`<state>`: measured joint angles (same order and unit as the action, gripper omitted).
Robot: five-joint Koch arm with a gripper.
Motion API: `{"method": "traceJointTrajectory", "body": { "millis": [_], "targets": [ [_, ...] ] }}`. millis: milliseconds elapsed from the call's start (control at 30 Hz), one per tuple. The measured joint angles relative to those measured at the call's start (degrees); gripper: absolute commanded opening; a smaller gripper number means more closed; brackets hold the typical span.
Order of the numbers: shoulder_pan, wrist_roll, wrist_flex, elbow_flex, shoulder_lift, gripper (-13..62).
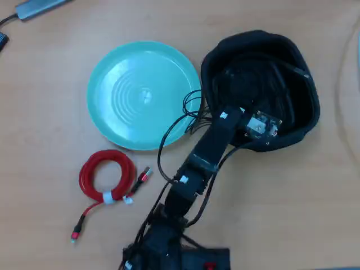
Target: Put a black charging cable in a black bowl and put a red charging cable in a green bowl
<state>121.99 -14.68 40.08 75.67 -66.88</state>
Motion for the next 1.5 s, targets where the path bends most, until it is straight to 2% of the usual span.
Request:
{"method": "traceJointTrajectory", "body": {
  "millis": [133, 200, 267, 433, 567, 767, 967, 1233, 1400, 1500],
  "targets": [
    [0.0, 2.11, -0.09, 0.0, 1.41, 29.3],
    [0.09, 2.64, -0.09, -0.09, 1.76, 36.8],
    [0.26, 2.64, -0.09, -0.09, 1.76, 41.4],
    [0.44, 2.64, 1.85, -0.26, 1.41, 42.0],
    [0.7, 2.64, 12.13, -7.73, -0.44, 42.0],
    [1.76, 2.64, 34.28, -20.04, -9.84, 42.0],
    [-0.44, 2.72, 49.39, -24.61, -19.78, 41.9],
    [-23.91, 3.69, 57.04, -24.61, -25.49, 41.9],
    [-41.4, 9.84, 60.56, -22.94, -25.66, 41.9],
    [-48.08, 14.33, 60.91, -16.87, -25.84, 42.0]
  ]
}}
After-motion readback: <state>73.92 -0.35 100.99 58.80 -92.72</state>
